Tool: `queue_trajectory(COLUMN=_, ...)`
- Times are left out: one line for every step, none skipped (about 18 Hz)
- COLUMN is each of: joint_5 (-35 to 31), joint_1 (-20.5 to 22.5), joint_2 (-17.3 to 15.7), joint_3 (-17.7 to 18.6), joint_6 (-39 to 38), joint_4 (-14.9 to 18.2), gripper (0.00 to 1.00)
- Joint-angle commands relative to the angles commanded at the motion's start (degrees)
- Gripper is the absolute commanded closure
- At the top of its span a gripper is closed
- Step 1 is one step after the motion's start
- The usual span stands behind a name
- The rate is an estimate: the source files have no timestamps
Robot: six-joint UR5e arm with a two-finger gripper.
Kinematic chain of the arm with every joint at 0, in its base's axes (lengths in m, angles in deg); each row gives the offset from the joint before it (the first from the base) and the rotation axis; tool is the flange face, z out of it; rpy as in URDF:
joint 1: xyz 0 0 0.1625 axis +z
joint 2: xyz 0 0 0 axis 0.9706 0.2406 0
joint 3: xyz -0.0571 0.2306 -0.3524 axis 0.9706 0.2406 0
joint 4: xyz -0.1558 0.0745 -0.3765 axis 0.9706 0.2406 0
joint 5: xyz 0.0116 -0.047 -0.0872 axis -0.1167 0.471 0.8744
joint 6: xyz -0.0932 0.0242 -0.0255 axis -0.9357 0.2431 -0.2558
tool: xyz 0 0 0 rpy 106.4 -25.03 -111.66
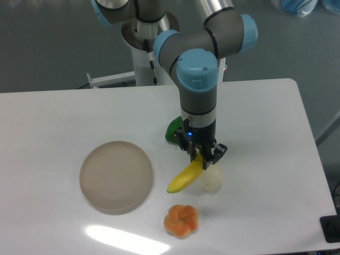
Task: Pick up the banana from the plate
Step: 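Lift the grasped banana up off the plate toward the pear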
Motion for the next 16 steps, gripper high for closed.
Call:
queue_trajectory(joint_5=0.0, joint_1=0.0, joint_2=0.0, joint_3=-0.26, joint_6=0.0, joint_4=0.09, gripper=0.68)
queue_trajectory(joint_5=0.09, joint_1=0.09, joint_2=-0.09, joint_3=0.0, joint_6=0.09, joint_4=0.09, gripper=0.68)
queue_trajectory(joint_5=0.0, joint_1=0.09, joint_2=-0.17, joint_3=0.0, joint_6=0.0, joint_4=0.09, gripper=0.68)
queue_trajectory(joint_5=0.09, joint_1=0.09, joint_2=-0.17, joint_3=-0.17, joint_6=0.0, joint_4=0.09, gripper=0.68)
queue_trajectory(joint_5=0.0, joint_1=0.09, joint_2=-0.09, joint_3=0.0, joint_6=0.0, joint_4=0.09, gripper=0.68)
queue_trajectory(joint_5=0.0, joint_1=0.09, joint_2=-0.09, joint_3=0.0, joint_6=0.0, joint_4=0.09, gripper=0.68)
queue_trajectory(joint_5=0.0, joint_1=0.09, joint_2=-0.09, joint_3=0.09, joint_6=0.0, joint_4=0.09, gripper=0.68)
queue_trajectory(joint_5=0.17, joint_1=0.09, joint_2=-0.17, joint_3=0.09, joint_6=0.0, joint_4=0.0, gripper=0.68)
queue_trajectory(joint_5=0.26, joint_1=0.26, joint_2=-0.17, joint_3=0.0, joint_6=0.0, joint_4=0.0, gripper=0.68)
queue_trajectory(joint_5=0.44, joint_1=0.35, joint_2=-0.17, joint_3=-0.17, joint_6=0.0, joint_4=-0.09, gripper=0.68)
queue_trajectory(joint_5=0.35, joint_1=0.44, joint_2=-0.17, joint_3=-0.26, joint_6=0.0, joint_4=-0.09, gripper=0.68)
queue_trajectory(joint_5=0.52, joint_1=0.61, joint_2=-0.17, joint_3=-0.26, joint_6=0.0, joint_4=-0.09, gripper=0.68)
queue_trajectory(joint_5=0.53, joint_1=0.7, joint_2=-0.26, joint_3=-0.35, joint_6=0.0, joint_4=-0.09, gripper=0.68)
queue_trajectory(joint_5=0.53, joint_1=0.7, joint_2=-0.18, joint_3=-0.26, joint_6=0.0, joint_4=-0.09, gripper=0.68)
queue_trajectory(joint_5=0.53, joint_1=0.7, joint_2=-0.17, joint_3=-0.26, joint_6=0.0, joint_4=-0.18, gripper=0.68)
queue_trajectory(joint_5=0.53, joint_1=0.7, joint_2=-0.17, joint_3=-0.35, joint_6=0.0, joint_4=-0.18, gripper=0.68)
